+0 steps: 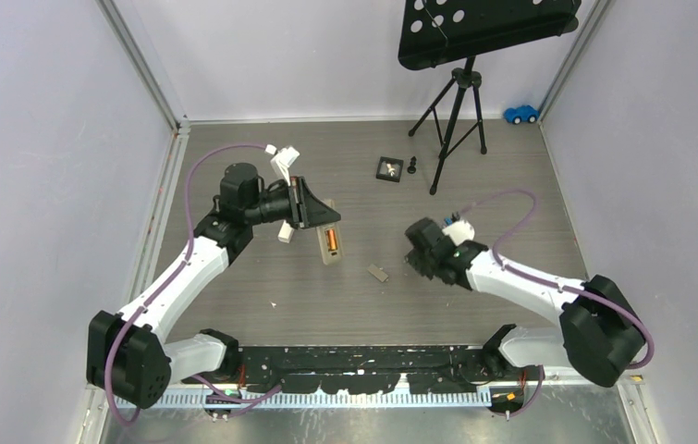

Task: Load the batteries into the remote control
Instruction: Place the battery at the center of the board.

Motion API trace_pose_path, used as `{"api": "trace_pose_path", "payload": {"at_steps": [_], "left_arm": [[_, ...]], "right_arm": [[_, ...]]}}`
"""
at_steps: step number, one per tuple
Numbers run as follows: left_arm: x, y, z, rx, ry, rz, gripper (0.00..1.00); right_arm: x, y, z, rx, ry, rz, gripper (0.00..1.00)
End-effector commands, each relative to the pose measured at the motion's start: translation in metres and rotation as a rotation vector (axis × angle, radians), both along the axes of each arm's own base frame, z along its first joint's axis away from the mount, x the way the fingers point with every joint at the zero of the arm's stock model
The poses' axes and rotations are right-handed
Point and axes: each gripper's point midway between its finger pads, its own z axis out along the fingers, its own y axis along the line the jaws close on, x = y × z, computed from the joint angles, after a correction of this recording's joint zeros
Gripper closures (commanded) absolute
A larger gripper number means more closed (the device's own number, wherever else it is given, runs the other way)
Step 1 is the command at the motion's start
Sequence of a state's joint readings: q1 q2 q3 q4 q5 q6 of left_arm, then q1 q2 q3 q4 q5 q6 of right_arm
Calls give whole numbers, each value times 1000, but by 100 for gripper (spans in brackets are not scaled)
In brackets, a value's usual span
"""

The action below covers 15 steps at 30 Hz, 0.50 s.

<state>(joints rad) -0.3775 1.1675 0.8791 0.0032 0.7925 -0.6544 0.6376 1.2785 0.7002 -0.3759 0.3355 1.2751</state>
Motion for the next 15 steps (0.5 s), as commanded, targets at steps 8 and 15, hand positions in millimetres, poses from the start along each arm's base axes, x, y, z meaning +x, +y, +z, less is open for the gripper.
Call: {"api": "trace_pose_path", "payload": {"at_steps": [8,15], "left_arm": [[-4,4,1,-13,-28,28,100],[-4,6,-2,-4,-21,41,100]], "right_arm": [[-26,-10,-24,102,34,-414,92],[-24,-6,-31,111,59,-445,72]]}}
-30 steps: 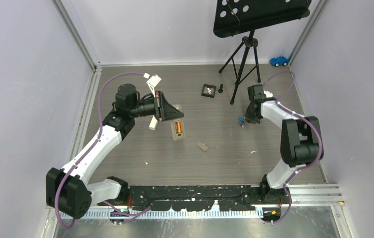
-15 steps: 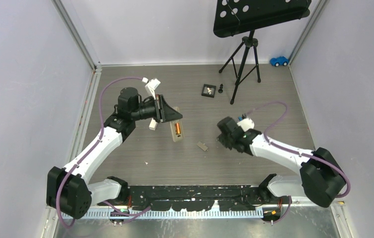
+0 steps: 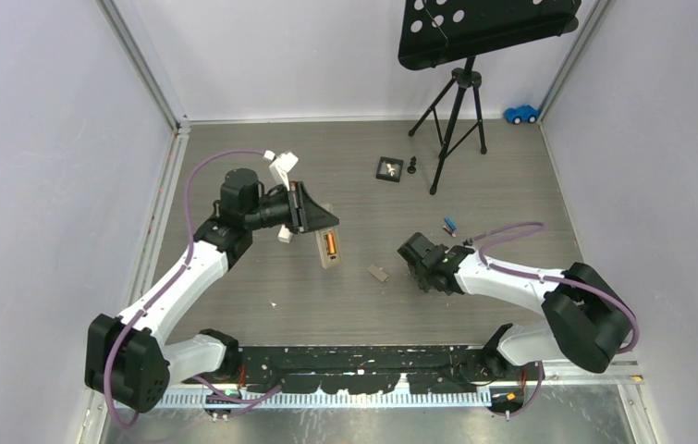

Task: Load the batteries into the remote control
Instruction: Place the battery at the center of the board.

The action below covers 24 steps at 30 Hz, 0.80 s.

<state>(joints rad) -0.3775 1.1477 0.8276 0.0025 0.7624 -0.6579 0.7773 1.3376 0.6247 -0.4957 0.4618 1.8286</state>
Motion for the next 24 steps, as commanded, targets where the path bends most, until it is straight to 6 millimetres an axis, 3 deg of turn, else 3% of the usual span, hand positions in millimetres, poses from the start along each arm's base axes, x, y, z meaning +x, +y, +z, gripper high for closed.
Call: {"api": "trace_pose_path", "payload": {"at_steps": [1,4,7,12,14,19,21,24], "left_arm": [[-1,2,15,-21,-52,14,100],[0,3,13,-14,-48,23,100],[3,4,11,-5,-40,38,100],[11,13,5,44,1,105,100],[16,18,2,63,19,141,100],[24,32,-4,87,63,211,100],[27,37,-6,87,90,241,100],[30,45,-7,80,117,271,100]], "right_arm": [[14,1,14,27,-58,-80,69],[19,2,27,37,-93,-74,62],[29,4,54,9,-168,4,60],[63,10,110,-281,-329,460,55],[71,8,121,-428,-341,685,51],[71,-2,128,-645,-268,1186,46],[76,-13,128,-664,-172,1236,45],[74,-18,110,-659,-27,1387,45]]}}
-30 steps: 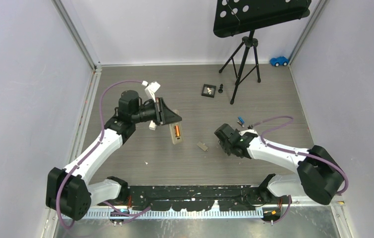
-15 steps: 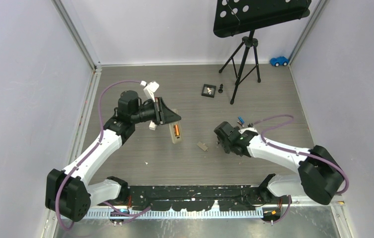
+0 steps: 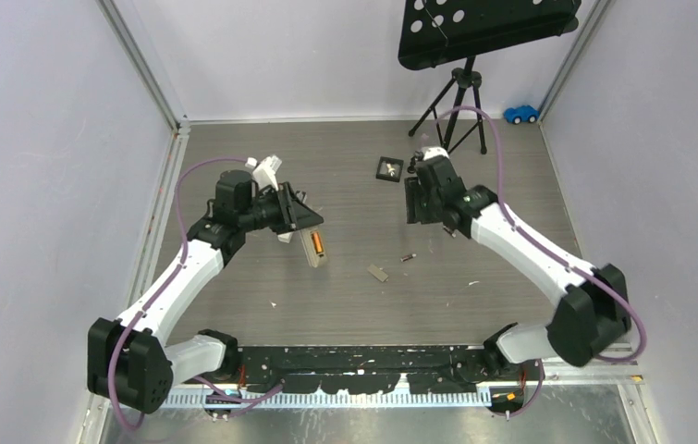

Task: Load the batteries into the remote control
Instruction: Place the battery at the center of the board, then pick up the battery from the center of the board.

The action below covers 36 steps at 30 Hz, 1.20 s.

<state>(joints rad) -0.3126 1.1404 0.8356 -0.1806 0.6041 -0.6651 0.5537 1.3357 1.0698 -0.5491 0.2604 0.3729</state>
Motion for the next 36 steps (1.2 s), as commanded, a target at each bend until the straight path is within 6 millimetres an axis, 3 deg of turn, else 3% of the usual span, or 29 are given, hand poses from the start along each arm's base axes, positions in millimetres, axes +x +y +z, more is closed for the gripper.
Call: {"api": "trace_pose_path", "payload": {"at_steps": [1,5,12,17,23,36], "left_arm": [[10,11,26,-24,-29,64,100],[10,13,25,-30,-16,64,100],[13,15,21,-40,13,70,100],[14,15,20,-47,20,68,100],[14,16,19,-51,28,60,100],[14,18,19,-60,41,60,100]], "right_arm": [[-11,-10,-28,-261,198,347,45],[-27,-5,-66,-321,321,555,44],[-24,-2,-100,-412,457,603,41],[-34,2,-115,-441,485,688,41],[-27,14,-130,-425,432,723,41],[-26,13,-148,-451,428,773,48]]}}
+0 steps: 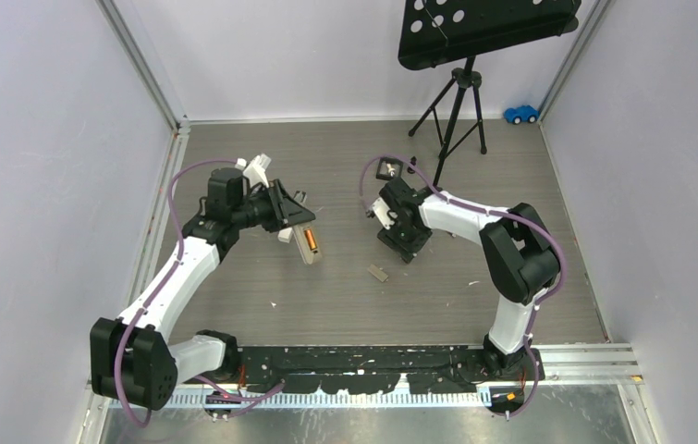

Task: Load the batteries into the remote control
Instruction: Pick up the battery from the center of the board.

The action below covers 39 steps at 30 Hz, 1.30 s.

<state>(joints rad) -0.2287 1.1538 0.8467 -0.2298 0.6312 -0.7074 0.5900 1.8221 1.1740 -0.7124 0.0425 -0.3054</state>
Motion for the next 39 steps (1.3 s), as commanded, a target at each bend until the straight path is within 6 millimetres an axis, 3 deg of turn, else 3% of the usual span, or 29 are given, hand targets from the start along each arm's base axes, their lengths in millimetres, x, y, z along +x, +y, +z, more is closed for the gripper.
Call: {"api": "trace_pose_path", "payload": {"at_steps": [1,6,11,17,23,28,34,39], "left_arm": [[5,-3,24,-39,-47,-15,100],[6,-2,25,-42,-46,-17,100],[5,-4,25,-51,-51,-27,100],[5,-8,28,-84,-69,-42,100],[7,-11,33,-112,-91,-52,100],[10,-17,42,-183,-156,-68,100],[20,-27,43,-298,-204,-27,100],[20,-59,36,-364,-196,-46,100]], "right_arm": [[5,7,-10,20,-16,38,50],[1,16,-12,66,19,38,79],[4,16,-5,81,10,5,97],[23,24,27,170,-139,-54,100],[25,29,62,260,-240,-79,99],[27,39,102,386,-322,-150,98],[2,75,175,661,-354,-223,98],[-38,102,214,779,-258,-191,97]]}}
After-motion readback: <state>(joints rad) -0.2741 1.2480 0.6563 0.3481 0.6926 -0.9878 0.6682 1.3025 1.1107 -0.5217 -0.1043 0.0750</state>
